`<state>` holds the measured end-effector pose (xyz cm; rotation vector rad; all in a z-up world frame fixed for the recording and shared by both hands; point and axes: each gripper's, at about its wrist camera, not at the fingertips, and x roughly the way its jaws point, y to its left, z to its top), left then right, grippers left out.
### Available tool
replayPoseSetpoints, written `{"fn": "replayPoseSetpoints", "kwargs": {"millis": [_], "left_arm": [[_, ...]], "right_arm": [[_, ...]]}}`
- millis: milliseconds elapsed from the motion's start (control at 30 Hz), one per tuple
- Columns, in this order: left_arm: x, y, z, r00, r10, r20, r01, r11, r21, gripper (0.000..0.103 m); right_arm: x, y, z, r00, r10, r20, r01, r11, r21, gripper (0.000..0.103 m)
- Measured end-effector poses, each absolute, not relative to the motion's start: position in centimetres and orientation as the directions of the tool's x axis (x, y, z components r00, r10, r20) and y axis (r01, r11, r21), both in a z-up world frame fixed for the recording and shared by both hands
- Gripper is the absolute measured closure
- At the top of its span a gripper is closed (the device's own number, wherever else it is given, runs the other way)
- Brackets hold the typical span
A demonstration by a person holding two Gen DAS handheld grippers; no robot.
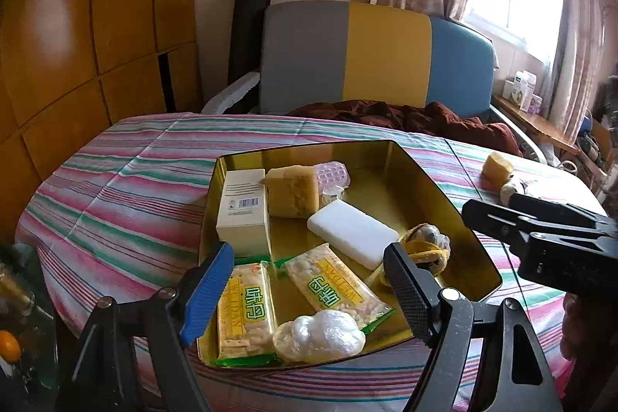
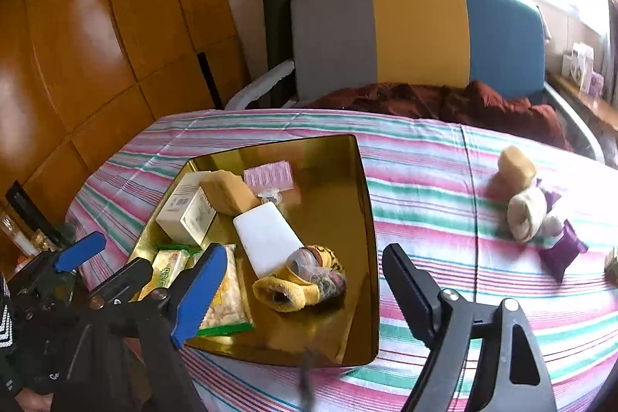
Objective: Organize objects
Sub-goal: 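Move both tools back over the remaining items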
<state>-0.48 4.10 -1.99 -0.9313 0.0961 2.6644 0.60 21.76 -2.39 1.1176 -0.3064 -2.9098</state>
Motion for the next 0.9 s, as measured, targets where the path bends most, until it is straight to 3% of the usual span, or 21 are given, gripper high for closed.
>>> {"fn": "replayPoseSetpoints", "kwargs": {"millis": [167,333,633,900], "left_arm": [[-0.2,4.9,-2.0,-0.734,0.279,-0.619,-0.339,-0.94,-0.021,0.022],[-0.1,5.8,-2.1,-0.724,0.285,-0.628,-0.36,-0.933,-0.007,0.022],[0.1,7.7,-2.3,-0.705,0.3,-0.643,-0.406,-0.914,0.019,0.02],[0.3,10.2,-2.5,-0.671,0.35,-0.654,-0.48,-0.877,0.023,0.019]], "right_arm": [[0.5,23.3,-3.5,-0.712,-0.133,-0.69,-0.066,-0.965,0.254,0.011],[0.8,24.5,-3.6,-0.707,-0.124,-0.696,-0.078,-0.965,0.252,0.01],[1.3,28.9,-2.9,-0.707,-0.023,-0.707,-0.159,-0.969,0.19,0.01],[2.9,36.8,-2.2,-0.681,0.127,-0.722,-0.356,-0.918,0.174,0.01]]}}
